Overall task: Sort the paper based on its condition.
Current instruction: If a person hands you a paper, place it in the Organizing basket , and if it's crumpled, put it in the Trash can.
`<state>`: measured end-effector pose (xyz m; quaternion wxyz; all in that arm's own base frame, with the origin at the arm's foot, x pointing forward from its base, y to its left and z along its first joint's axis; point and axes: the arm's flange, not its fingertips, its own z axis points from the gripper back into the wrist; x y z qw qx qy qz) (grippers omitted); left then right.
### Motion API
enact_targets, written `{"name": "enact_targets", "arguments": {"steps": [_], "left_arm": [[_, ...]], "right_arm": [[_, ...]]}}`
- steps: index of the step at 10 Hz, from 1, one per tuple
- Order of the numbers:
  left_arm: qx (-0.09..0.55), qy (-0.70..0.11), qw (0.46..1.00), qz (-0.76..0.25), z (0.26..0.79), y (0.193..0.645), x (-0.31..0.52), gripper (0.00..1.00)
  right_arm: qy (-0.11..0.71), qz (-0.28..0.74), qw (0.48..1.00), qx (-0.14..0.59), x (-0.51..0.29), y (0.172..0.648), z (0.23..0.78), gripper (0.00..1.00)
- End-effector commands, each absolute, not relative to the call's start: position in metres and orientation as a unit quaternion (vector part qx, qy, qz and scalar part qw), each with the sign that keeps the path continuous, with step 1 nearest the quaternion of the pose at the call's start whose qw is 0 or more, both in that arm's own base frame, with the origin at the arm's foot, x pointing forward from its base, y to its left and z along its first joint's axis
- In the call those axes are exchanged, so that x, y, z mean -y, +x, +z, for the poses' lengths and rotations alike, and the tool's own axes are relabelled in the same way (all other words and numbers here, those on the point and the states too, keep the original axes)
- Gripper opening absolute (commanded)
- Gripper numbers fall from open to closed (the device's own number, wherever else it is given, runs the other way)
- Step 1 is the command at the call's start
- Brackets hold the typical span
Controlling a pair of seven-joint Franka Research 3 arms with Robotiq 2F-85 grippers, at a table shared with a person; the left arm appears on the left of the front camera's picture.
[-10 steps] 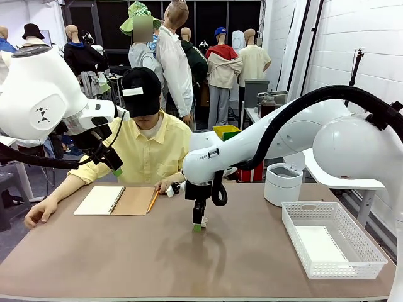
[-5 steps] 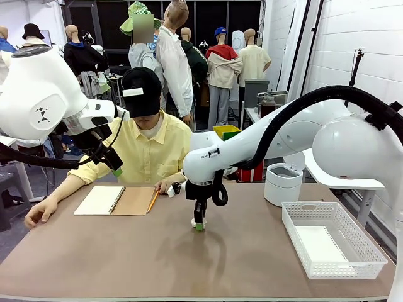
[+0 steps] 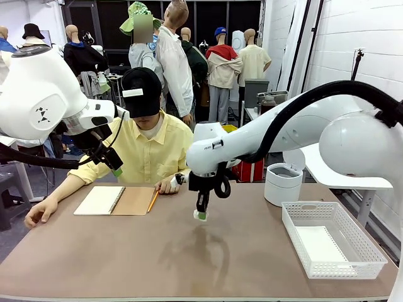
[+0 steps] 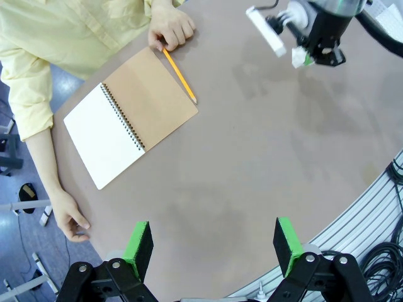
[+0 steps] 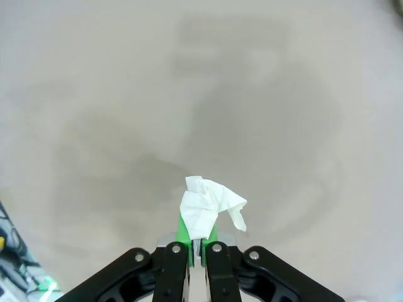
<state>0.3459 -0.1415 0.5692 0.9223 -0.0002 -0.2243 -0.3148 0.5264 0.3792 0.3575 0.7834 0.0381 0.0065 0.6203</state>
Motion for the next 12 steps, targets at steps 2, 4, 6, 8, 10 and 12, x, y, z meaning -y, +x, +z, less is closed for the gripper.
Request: {"name": "enact_targets", "arguments": {"steps": [2,4,6,8,10,12], "left_arm": [[0.225,-0.002,0.922,-0.315,0.570,0.346,0.140,1.00],[0.225,-0.002,0.922,-0.315,0.570,0.346,0.140,1.00],[0.225,-0.002,0.922,-0.315,0.570,0.346,0.140,1.00],[0.225,-0.002,0.922,-0.315,0.570,0.346,0.140,1.00],[0.225,-0.002,0.922,-0.315,0.570,0.346,0.140,1.00],[0.225,-0.002,0.922,-0.315,0.570,0.346,0.140,1.00]], "right_arm": [[-0.002,0.543,0.840,0.004,-0.311,0.509,0.433,0.00],[-0.043,0.486,0.873,0.015,-0.271,0.517,0.478,0.00],[-0.068,0.442,0.894,0.009,-0.244,0.526,0.508,0.00],[-0.098,0.399,0.912,0.004,-0.242,0.521,0.525,0.00],[-0.075,0.422,0.903,0.017,-0.226,0.526,0.524,0.00],[-0.075,0.422,0.903,0.017,-0.226,0.526,0.524,0.00]]}}
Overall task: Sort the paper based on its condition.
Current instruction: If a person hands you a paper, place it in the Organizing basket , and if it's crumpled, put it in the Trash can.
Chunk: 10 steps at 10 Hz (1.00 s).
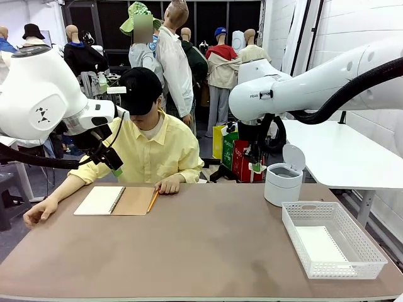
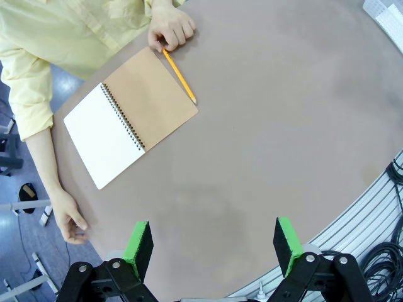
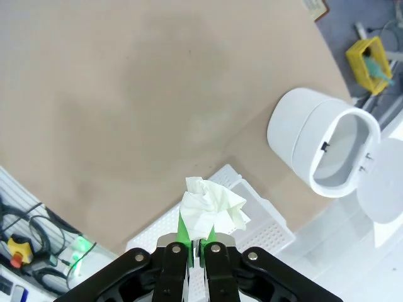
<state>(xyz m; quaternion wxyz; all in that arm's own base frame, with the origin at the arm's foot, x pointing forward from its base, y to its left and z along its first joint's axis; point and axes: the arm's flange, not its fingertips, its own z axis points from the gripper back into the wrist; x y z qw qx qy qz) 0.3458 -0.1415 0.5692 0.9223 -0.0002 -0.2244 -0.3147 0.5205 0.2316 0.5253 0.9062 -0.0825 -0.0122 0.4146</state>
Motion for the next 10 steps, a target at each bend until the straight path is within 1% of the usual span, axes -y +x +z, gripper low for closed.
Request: {"name": "enact_targets", "arguments": {"steps": [1,2,3,4,7,10], "left_arm": [[0.225,-0.002,0.922,-0.315,0.570,0.346,0.140,1.00],[0.225,-0.002,0.922,-0.315,0.570,0.346,0.140,1.00],[0.225,-0.002,0.922,-0.315,0.570,0.346,0.140,1.00],[0.225,-0.002,0.922,-0.315,0.570,0.346,0.140,1.00],[0.225,-0.002,0.922,-0.315,0.570,0.346,0.140,1.00],[0.225,-0.002,0.922,-0.315,0.570,0.346,0.140,1.00]], "right_arm": [[-0.075,0.422,0.903,0.017,-0.226,0.526,0.524,0.00],[-0.082,0.415,0.906,0.012,-0.232,0.521,0.525,0.00],[-0.110,0.389,0.913,0.055,-0.227,0.533,0.525,0.00],[-0.114,0.379,0.916,0.067,-0.220,0.540,0.527,0.00],[-0.138,0.333,0.930,0.072,-0.194,0.575,0.522,0.00],[-0.150,0.292,0.941,0.083,-0.172,0.600,0.499,0.00]]}}
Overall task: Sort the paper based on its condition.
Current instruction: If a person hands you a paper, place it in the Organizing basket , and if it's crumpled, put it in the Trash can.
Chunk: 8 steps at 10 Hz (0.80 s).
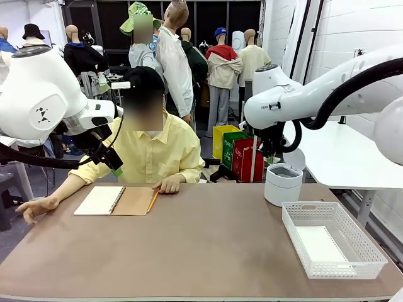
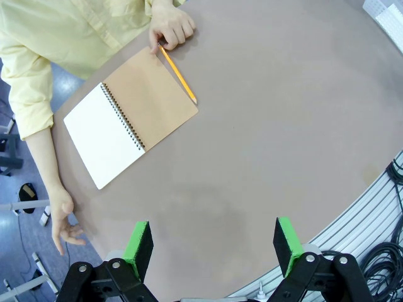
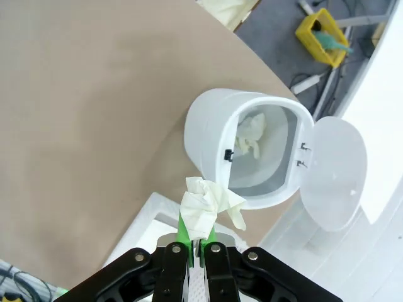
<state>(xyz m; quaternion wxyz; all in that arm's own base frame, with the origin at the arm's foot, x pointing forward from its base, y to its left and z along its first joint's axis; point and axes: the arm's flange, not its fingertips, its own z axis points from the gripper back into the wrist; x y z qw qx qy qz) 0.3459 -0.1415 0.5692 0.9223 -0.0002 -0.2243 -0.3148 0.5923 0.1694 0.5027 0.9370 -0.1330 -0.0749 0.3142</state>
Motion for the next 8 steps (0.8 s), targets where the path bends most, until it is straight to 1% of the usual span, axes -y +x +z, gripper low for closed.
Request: {"name": "enact_targets", "arguments": {"steps": [1,5,8], "left_arm": [[0.225,-0.002,0.922,-0.315,0.570,0.346,0.140,1.00],[0.225,-0.002,0.922,-0.315,0.570,0.346,0.140,1.00],[0.225,-0.002,0.922,-0.315,0.570,0.346,0.140,1.00]], "right_arm": [[-0.159,0.279,0.944,0.080,-0.162,0.608,0.492,0.00],[-0.181,0.238,0.952,0.066,-0.137,0.643,0.484,0.00],[-0.197,0.236,0.950,0.059,-0.135,0.661,0.476,0.00]]}}
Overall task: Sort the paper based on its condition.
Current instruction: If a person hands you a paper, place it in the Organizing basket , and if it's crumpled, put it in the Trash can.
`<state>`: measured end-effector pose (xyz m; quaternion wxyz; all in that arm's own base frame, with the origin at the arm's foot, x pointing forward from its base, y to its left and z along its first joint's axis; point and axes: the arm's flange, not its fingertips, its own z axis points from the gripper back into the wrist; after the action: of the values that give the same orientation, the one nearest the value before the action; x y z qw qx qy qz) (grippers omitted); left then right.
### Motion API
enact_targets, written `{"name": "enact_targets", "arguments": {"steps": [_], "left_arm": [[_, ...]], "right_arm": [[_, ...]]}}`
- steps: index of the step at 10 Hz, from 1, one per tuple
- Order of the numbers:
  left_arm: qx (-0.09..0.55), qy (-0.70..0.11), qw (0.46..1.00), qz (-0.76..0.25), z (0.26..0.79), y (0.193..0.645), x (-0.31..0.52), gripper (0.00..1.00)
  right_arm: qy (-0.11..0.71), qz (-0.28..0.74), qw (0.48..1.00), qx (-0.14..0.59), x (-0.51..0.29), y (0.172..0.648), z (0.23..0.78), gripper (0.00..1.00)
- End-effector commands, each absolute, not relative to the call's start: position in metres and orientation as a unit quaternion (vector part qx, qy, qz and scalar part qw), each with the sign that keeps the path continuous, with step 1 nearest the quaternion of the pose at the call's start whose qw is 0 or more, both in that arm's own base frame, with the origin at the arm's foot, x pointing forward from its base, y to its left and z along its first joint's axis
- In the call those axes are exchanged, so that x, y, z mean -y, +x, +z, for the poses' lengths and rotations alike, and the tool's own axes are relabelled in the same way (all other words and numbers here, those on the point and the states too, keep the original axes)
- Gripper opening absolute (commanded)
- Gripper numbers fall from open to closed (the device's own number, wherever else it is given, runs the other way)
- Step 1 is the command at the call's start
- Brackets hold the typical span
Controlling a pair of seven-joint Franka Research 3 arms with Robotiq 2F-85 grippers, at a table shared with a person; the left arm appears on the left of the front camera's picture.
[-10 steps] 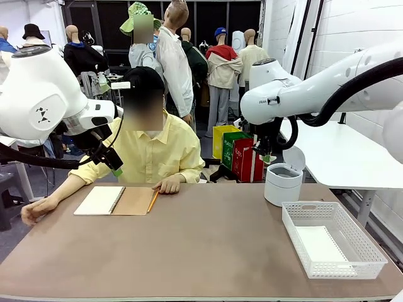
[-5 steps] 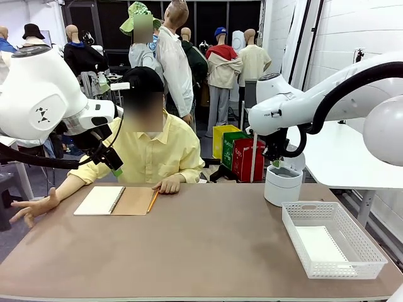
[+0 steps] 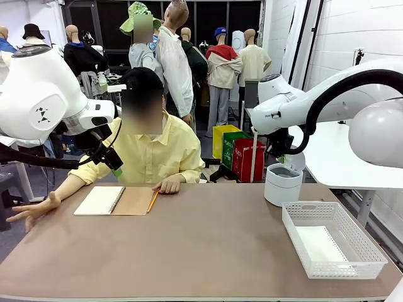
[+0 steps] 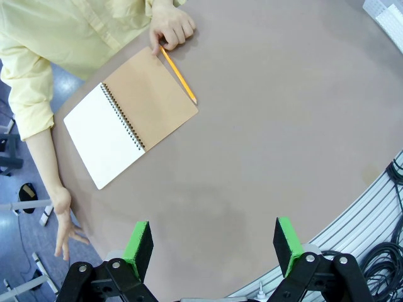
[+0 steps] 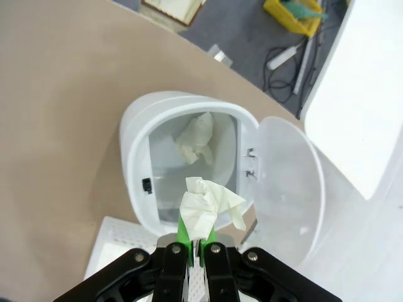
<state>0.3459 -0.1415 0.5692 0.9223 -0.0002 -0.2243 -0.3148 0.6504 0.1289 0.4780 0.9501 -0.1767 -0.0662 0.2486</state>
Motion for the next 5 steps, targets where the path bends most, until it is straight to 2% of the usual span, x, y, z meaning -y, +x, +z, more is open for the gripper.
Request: {"name": "enact_targets", "arguments": {"steps": [1,5], "left_arm": [[0.225,-0.002,0.922,-0.315,0.570,0.346,0.140,1.00],[0.225,-0.002,0.922,-0.315,0.570,0.346,0.140,1.00]], "right_arm": [[-0.195,0.236,0.950,0.054,-0.134,0.664,0.473,0.00],[-0.193,0.219,0.956,0.043,-0.134,0.675,0.468,0.00]]}}
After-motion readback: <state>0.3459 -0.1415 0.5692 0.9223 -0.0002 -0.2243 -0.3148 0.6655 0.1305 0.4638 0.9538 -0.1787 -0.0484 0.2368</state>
